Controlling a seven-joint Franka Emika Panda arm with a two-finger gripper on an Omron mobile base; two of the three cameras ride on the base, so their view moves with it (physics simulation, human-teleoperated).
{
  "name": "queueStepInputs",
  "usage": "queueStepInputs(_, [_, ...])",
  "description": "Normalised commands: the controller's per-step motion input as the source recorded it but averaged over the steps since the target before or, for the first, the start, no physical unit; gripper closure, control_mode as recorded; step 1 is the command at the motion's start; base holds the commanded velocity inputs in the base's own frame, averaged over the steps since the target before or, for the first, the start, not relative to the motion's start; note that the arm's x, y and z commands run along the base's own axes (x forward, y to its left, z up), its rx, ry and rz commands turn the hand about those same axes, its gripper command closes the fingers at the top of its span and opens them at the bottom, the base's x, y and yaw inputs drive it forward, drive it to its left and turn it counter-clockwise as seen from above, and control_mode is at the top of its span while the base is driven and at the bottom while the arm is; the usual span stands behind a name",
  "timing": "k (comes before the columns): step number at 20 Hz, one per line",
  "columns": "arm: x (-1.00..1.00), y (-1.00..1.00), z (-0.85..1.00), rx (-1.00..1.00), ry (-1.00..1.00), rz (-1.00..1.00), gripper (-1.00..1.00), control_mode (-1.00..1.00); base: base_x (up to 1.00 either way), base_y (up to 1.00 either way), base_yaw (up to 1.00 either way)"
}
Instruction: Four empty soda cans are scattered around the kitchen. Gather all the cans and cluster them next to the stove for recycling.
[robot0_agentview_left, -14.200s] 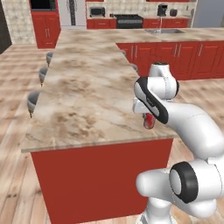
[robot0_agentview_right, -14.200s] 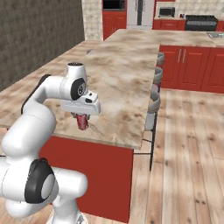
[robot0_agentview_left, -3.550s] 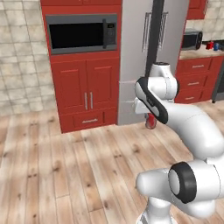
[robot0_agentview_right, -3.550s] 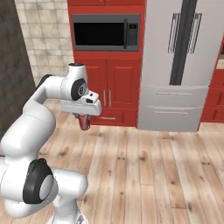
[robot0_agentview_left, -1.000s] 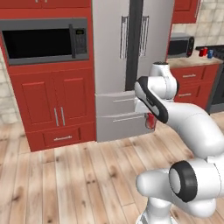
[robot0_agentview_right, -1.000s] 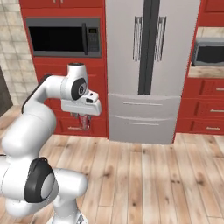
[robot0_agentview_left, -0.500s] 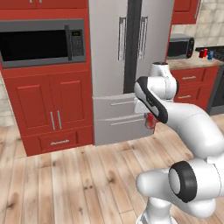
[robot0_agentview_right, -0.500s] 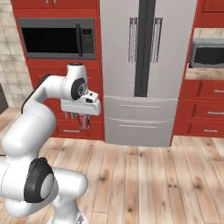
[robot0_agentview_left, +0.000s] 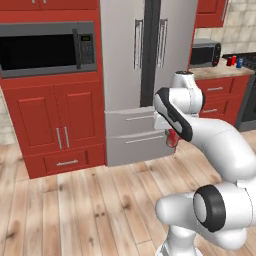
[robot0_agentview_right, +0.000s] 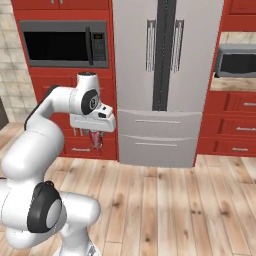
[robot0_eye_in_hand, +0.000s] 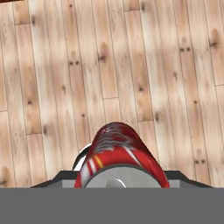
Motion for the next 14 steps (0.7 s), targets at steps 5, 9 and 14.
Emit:
queueStepInputs(5, [0.0, 0.0, 0.0, 0.0, 0.0, 0.0, 1.0, 1.0, 0.23, -0.65, 0.08])
queueStepInputs(9, [0.0, 0.0, 0.0, 0.0, 0.0, 0.0, 1.0, 1.0, 0.78, -0.02, 0.02])
queueStepInputs(14, [0.0, 0.0, 0.0, 0.0, 0.0, 0.0, 1.0, 1.0, 0.69, 0.0, 0.0])
